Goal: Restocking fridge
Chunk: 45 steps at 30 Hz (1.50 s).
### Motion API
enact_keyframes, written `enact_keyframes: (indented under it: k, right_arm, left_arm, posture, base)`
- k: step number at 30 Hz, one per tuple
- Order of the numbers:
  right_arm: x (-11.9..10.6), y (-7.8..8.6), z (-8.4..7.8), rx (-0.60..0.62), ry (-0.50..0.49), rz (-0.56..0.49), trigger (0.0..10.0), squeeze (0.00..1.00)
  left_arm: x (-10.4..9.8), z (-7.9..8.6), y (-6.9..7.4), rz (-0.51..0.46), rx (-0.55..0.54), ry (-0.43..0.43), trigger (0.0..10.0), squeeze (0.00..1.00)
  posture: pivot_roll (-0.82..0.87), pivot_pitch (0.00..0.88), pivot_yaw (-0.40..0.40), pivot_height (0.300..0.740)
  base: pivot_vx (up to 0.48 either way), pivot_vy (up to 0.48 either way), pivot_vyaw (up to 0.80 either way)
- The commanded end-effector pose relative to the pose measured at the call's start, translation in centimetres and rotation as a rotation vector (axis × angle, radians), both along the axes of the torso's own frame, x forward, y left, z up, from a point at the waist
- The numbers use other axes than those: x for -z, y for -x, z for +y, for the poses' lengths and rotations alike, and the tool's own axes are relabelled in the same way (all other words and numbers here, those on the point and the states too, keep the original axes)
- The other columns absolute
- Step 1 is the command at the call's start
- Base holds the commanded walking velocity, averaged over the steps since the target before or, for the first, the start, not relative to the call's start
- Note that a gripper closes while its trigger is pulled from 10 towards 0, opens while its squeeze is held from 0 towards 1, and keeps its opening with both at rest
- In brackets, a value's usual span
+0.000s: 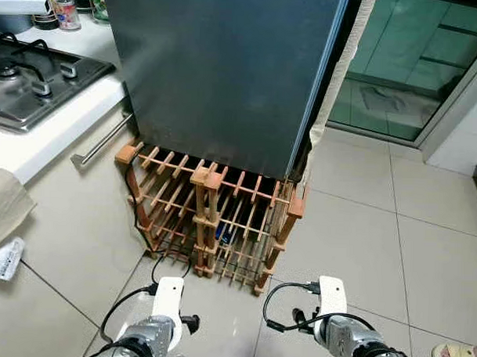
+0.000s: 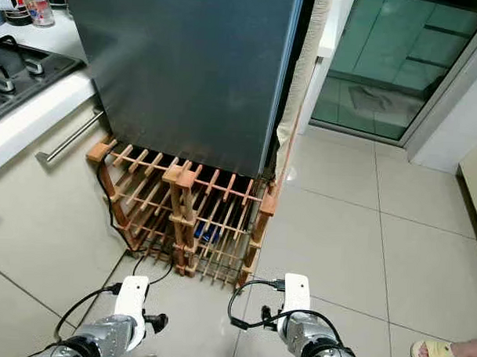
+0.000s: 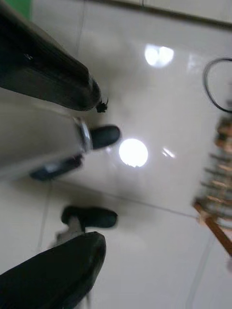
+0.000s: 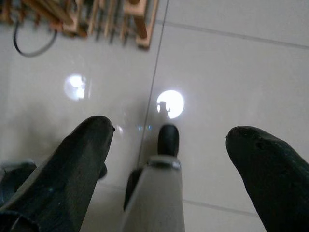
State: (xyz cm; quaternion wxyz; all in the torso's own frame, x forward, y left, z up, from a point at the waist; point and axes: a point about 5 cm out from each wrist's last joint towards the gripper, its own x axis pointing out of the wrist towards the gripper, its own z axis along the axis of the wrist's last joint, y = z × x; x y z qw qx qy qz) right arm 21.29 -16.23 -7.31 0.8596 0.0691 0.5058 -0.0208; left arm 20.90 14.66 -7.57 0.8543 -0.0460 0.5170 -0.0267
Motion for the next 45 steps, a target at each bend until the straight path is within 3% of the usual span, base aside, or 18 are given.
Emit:
enact_keyframes:
  k: [1,3,6,7,10,13,16,18,19,21,24,25,28,29,30,31,41,45]
  right_arm:
    - [-0.3,-0.6,-0.1,-0.019,0.002,-0.041,10.0,0.0]
    - [-0.6,-0.9,-0.2,-0.047,0.024,-0.075,10.0,0.0]
    - [-2.4,-3.0,-1.8,-0.146,0.067,-0.255,10.0,0.0]
    - [-3.9,-3.8,-2.6,-0.141,0.118,-0.422,10.0,0.0]
    - [-5.7,-4.1,-2.7,-0.091,0.132,-0.59,10.0,0.0]
    - [-9.6,-4.6,-0.8,-0.213,0.178,-0.854,10.0,0.0]
    - [-13.0,-5.1,-0.7,-0.105,0.195,-0.991,10.0,0.0]
    - [-14.8,-5.4,-1.0,-0.041,0.181,-1.048,10.0,0.0]
    - [-17.2,-5.8,-1.4,0.022,0.154,-1.121,10.0,0.0]
    - [-18.8,-5.8,-1.9,0.079,0.128,-1.154,10.0,0.0]
    - [-19.8,-5.3,-2.3,0.082,0.123,-1.175,10.0,0.0]
    - [-19.7,-4.5,-2.5,0.063,0.132,-1.161,10.0,0.0]
    - [-19.4,-3.4,-2.7,0.056,0.148,-1.124,10.0,0.0]
    - [-19.2,-3.3,-2.7,0.064,0.144,-1.109,10.0,0.0]
    - [-19.2,-3.3,-2.7,0.064,0.144,-1.109,10.0,0.0]
    - [-19.3,-3.4,-2.5,0.088,0.126,-1.097,10.0,1.0]
    - [-19.8,-3.6,-1.8,0.095,0.08,-1.087,10.0,1.0]
    - [-19.6,-4.4,-1.8,0.056,0.089,-1.065,10.0,1.0]
  left_arm:
    - [-0.9,-0.2,-1.5,-0.071,-0.007,0.038,10.0,0.0]
    - [-1.8,0.2,-2.9,-0.145,0.045,0.019,10.0,0.0]
    - [-4.3,0.8,-6.1,-0.3,0.085,0.041,10.0,0.0]
    - [-6.6,0.7,-8.1,-0.437,0.095,0.073,10.0,0.0]
    - [-9.1,0.2,-9.1,-0.565,0.046,0.163,10.0,0.0]
    - [-13.0,-0.9,-9.8,-0.749,0.035,0.226,10.0,0.0]
    - [-17.2,-1.5,-10.6,-0.934,0.038,0.223,10.0,0.0]
    - [-19.0,-1.3,-10.8,-0.998,0.033,0.212,10.0,0.0]
    - [-21.2,-0.8,-10.8,-1.071,0.003,0.213,10.0,0.0]
    - [-22.5,-0.1,-10.3,-1.105,-0.031,0.213,10.0,0.0]
    - [-22.7,0.4,-8.9,-1.112,0.004,0.187,10.0,0.0]
    - [-22.1,0.1,-7.3,-1.083,0.049,0.18,10.0,0.0]
    - [-21.3,-0.1,-5.9,-1.028,0.042,0.205,10.0,0.0]
    - [-21.1,-0.2,-5.8,-1.019,0.036,0.209,10.0,0.38]
    - [-21.1,-0.2,-5.8,-1.019,0.036,0.209,10.0,0.38]
    - [-21.0,0.1,-6.2,-1.015,-0.003,0.191,10.0,1.0]
    - [-21.6,0.6,-6.4,-1.028,0.035,0.145,10.0,1.0]
    - [-22.2,-0.1,-7.1,-1.051,0.074,0.185,10.0,1.0]
  posture:
    - [-0.07,0.0,-0.044,0.74]
    - [-0.06,0.0,-0.052,0.74]
    - [-0.04,0.0,-0.05,0.74]
    - [-0.02,0.0,-0.054,0.74]
    - [-0.01,0.0,-0.056,0.74]
    - [-0.01,0.0,-0.048,0.74]
    - [0.0,0.0,-0.042,0.74]
    - [0.0,0.0,-0.036,0.74]
    - [-0.01,0.0,-0.029,0.74]
    - [-0.01,0.0,-0.024,0.74]
    - [-0.01,0.0,-0.021,0.74]
    - [-0.02,0.0,-0.02,0.74]
    - [-0.02,0.0,-0.024,0.74]
    - [-0.02,0.0,-0.028,0.74]
    - [-0.02,0.0,-0.028,0.74]
    - [-0.02,0.0,-0.029,0.74]
    - [-0.04,0.0,-0.032,0.74]
    - [-0.04,0.0,-0.032,0.74]
  base:
    - [0.0,0.0,0.0]
    - [0.0,0.0,0.0]
    - [0.0,0.0,0.0]
    - [0.0,0.0,0.0]
    - [0.0,0.0,0.0]
    - [0.0,0.0,0.0]
    - [0.0,0.0,0.0]
    - [0.0,0.0,0.0]
    - [0.0,0.0,0.0]
    - [0.0,0.0,0.0]
    - [0.0,0.0,0.0]
    - [0.0,0.0,0.0]
    - [0.0,0.0,0.0]
    - [0.0,0.0,0.0]
    - [0.0,0.0,0.0]
    - [0.0,0.0,0.0]
    - [0.0,0.0,0.0]
    - [0.0,0.0,0.0]
